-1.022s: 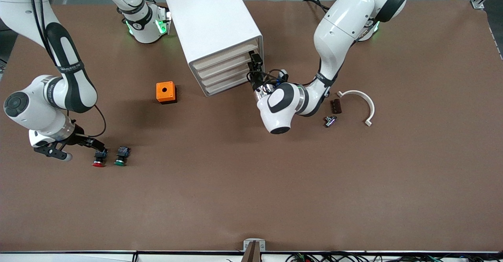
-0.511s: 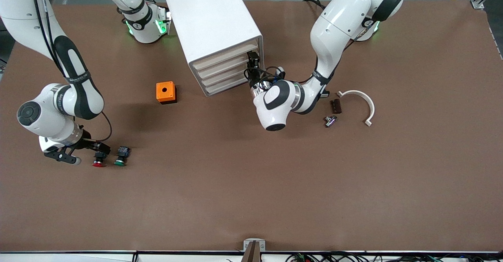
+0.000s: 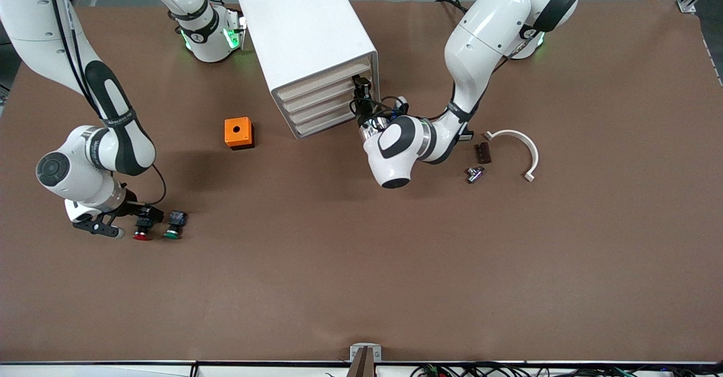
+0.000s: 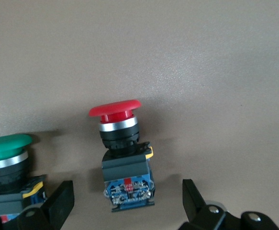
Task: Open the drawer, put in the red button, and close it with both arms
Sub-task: 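Pull the drawer open with the left gripper while the right gripper grasps the red button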
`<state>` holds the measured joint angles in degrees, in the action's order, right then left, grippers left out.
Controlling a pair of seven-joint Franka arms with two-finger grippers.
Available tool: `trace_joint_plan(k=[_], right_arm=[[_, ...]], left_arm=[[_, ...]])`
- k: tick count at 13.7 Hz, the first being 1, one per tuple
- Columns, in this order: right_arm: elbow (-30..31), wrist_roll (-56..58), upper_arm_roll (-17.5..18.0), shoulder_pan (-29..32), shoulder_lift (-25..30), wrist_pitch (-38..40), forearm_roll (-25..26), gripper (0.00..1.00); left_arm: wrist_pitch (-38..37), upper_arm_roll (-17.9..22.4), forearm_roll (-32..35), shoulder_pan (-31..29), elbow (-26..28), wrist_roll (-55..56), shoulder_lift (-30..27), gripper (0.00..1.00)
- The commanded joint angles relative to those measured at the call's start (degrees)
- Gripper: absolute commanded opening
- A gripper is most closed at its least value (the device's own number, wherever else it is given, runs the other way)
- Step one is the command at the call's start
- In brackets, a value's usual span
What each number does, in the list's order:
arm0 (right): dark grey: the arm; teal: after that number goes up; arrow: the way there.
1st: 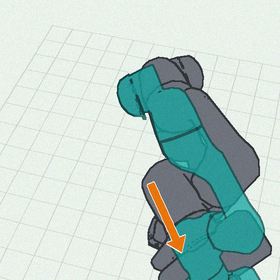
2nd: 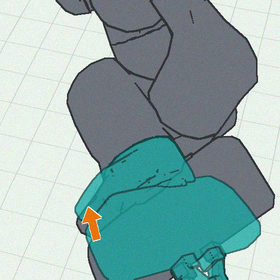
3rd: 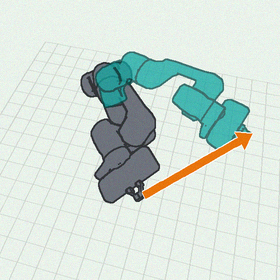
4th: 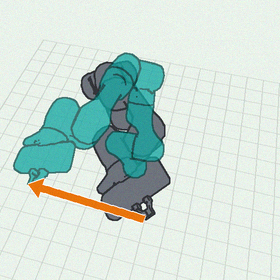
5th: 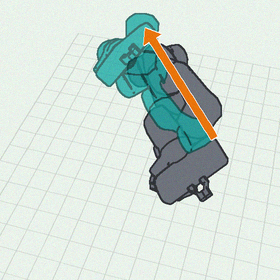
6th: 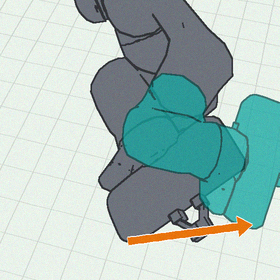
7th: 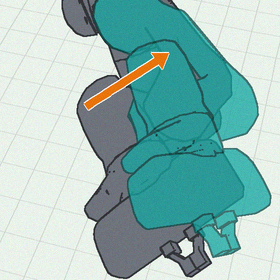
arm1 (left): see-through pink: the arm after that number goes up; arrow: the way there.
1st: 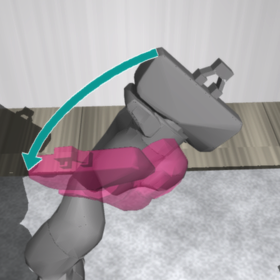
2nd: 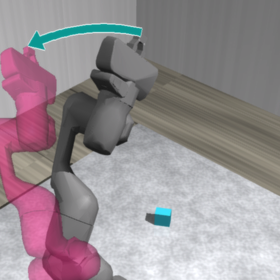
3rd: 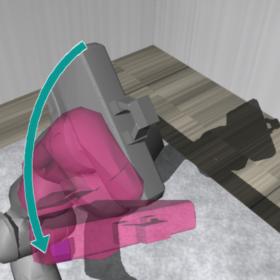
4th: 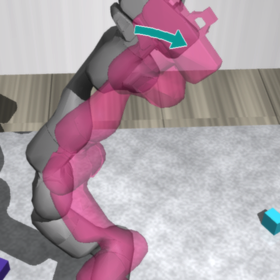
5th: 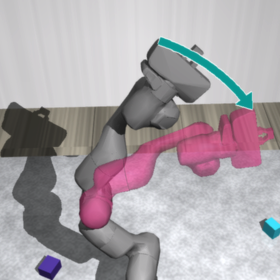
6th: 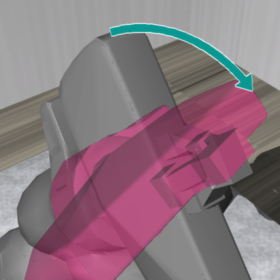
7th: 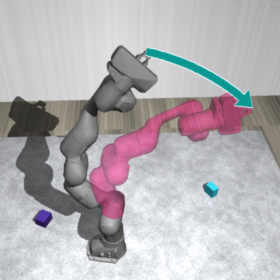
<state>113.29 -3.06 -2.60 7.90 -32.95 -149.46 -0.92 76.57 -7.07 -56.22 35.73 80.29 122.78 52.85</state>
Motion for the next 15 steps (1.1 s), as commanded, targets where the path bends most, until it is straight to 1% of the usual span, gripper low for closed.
trace_joint_plan(k=[1,5,6,9,11,12,13,14,15], right_arm=[[-1.58,0.33,0.05,0.01,-0.98,0.05,1.09,1.00],[-1.84,1.04,0.05,-0.08,-1.07,0.05,2.85,1.00],[-1.93,1.13,0.05,-0.08,-1.07,0.05,2.94,0.98],[-1.84,2.53,0.05,0.01,-1.07,0.05,2.85,0.67],[-1.84,2.53,0.14,0.10,-1.07,0.05,2.85,0.42],[-1.76,2.45,0.14,0.19,-1.15,0.05,2.77,0.26],[-1.84,2.44,0.14,0.27,-1.07,0.05,2.77,0.02],[-1.84,2.27,0.14,0.19,-1.07,0.22,2.77,0.00],[-1.93,1.83,0.14,0.19,-0.98,0.66,2.68,0.00]], left_arm=[[0.25,0.65,-1.61,0.13,-1.19,0.44,0.59,0.12],[0.25,0.83,-1.52,-1.53,-1.27,0.18,0.59,0.13],[0.42,0.91,-1.43,-2.15,-1.36,0.27,0.59,0.15],[0.95,1.62,-1.52,-4.35,-1.36,0.36,0.59,0.15],[1.12,1.62,-1.52,-6.19,-1.89,0.18,0.59,0.17],[1.30,1.62,-1.52,-6.98,-2.24,0.18,0.59,0.18],[1.91,1.62,-1.52,-7.86,-2.68,0.18,0.59,0.18],[2.26,1.62,-1.52,-8.56,-2.77,0.09,0.59,0.18],[2.70,1.70,-1.43,-9.44,-3.12,0.09,0.59,0.18]])
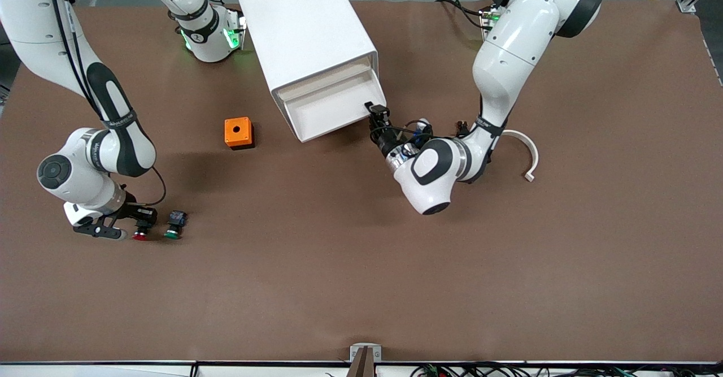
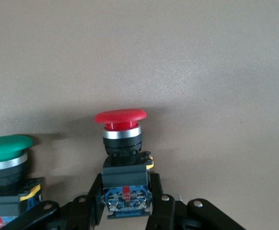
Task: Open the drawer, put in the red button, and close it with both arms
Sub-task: 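Carry the red button with the right gripper into the open drawer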
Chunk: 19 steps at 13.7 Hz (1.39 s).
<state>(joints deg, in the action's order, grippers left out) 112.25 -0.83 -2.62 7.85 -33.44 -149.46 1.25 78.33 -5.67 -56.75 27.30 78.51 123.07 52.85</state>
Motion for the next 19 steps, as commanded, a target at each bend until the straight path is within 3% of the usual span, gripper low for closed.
trace_joint_plan(k=[1,2,8,10,11,14,16,19], right_arm=[[-0.89,-0.49,0.16,0.06,0.21,0.92,-0.10,0.00],[-0.72,-0.75,0.24,-0.03,1.35,2.23,-0.19,0.00],[-0.37,-20.41,0.68,-5.81,18.21,27.61,-0.54,0.00],[0.24,-26.04,0.60,-9.24,23.66,33.24,-5.44,0.00],[0.77,-30.42,0.60,-11.26,26.90,35.53,-6.68,0.00],[0.95,-46.49,0.60,-19.51,33.33,41.60,-6.70,0.00],[0.78,-60.02,0.60,-27.15,35.28,42.14,-6.70,0.00],[0.25,-75.33,0.60,-36.04,34.93,40.13,-6.79,0.00]], left_arm=[[1.03,0.30,-0.91,-1.72,-1.51,-0.20,0.59,0.18],[1.29,0.30,-0.91,-2.24,-1.52,-0.20,0.59,0.18],[1.38,0.30,-0.91,-4.18,-1.87,-0.29,0.59,0.24],[1.38,0.30,-0.91,-4.18,-1.87,-0.64,0.59,0.28],[1.47,0.30,-0.91,-4.27,-1.87,-0.73,0.59,0.34],[1.38,0.22,-1.00,-4.97,-1.87,-2.12,0.59,0.90],[1.38,0.13,-1.09,-5.15,-1.87,-5.54,0.33,1.00],[1.21,-0.05,-1.09,-6.81,-2.91,-9.85,-0.02,1.00]])
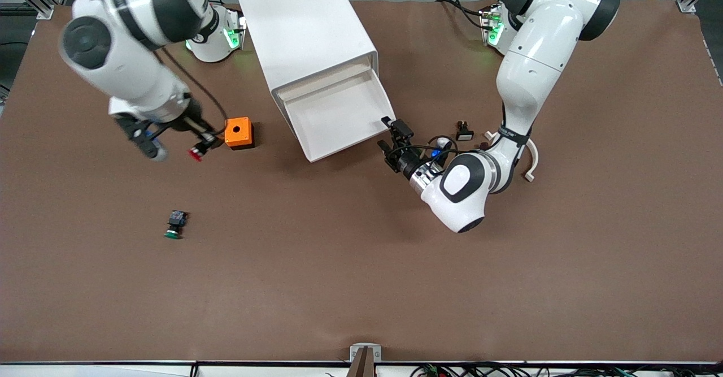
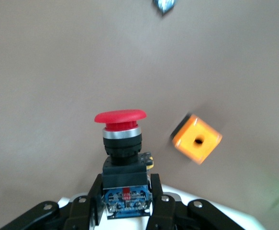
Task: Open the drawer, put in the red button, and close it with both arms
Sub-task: 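Carry the red button with the right gripper into the open drawer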
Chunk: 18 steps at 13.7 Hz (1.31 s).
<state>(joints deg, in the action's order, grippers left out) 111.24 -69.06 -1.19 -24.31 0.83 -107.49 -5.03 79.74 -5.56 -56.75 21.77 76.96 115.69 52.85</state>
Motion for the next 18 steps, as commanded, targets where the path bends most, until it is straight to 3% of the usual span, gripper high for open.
trace_joint_plan(k=[1,7,11,14,18], right_arm=[[1.26,-11.40,-0.92,-6.34,0.58,-3.33,-0.51,0.00],[1.18,-26.98,-0.92,-17.34,-2.75,-10.63,-0.51,0.00],[-1.09,-33.67,-0.92,-22.35,-9.50,-16.52,-0.34,0.00],[-5.41,-35.09,-0.92,-24.20,-16.37,-16.44,0.10,0.00],[-7.96,-37.54,-0.92,-25.35,-20.42,-16.61,-0.07,0.00]], left_arm=[[-0.11,-0.15,-1.08,-1.72,-2.07,-4.14,-0.03,1.00],[-0.28,0.20,0.06,-3.48,-5.94,-23.81,-0.47,1.00],[0.24,2.57,2.59,-2.69,-6.03,-40.42,-3.45,1.00],[4.71,2.57,6.29,-2.61,-6.03,-48.08,-6.44,1.00],[11.04,1.87,13.58,-2.08,-5.95,-56.00,-9.60,1.00]])
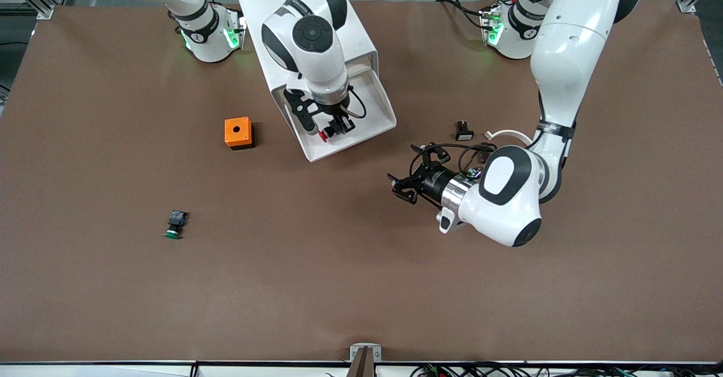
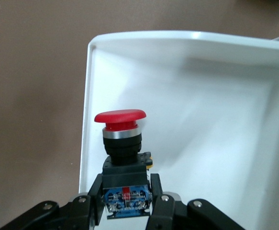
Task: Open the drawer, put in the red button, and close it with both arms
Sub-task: 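Open the right gripper to release the button and withdraw it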
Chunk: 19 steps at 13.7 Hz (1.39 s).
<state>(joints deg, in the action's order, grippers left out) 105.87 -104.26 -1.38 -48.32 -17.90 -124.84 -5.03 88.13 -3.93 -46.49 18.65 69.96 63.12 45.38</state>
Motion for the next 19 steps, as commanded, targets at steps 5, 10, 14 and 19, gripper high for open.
trace_joint_plan(k=[5,10,14,19], right_arm=[[-2.60,-5.16,-0.73,-3.00,-1.79,0.91,-0.41,0.00],[-2.51,-6.22,-0.73,-3.88,-2.66,0.91,-0.41,0.00],[-3.73,-6.22,-0.81,-3.62,-3.11,1.53,-0.59,1.00],[-28.82,15.59,-0.90,2.34,-2.93,33.11,-1.38,1.00]], left_arm=[[8.10,0.32,11.40,3.49,1.14,-7.22,-3.37,1.00],[12.49,0.24,17.29,5.16,1.23,-7.48,-3.63,1.00],[12.94,0.33,25.73,8.42,1.32,-7.40,-4.60,1.00],[17.67,0.41,33.30,11.76,2.37,-4.07,-5.39,1.00]])
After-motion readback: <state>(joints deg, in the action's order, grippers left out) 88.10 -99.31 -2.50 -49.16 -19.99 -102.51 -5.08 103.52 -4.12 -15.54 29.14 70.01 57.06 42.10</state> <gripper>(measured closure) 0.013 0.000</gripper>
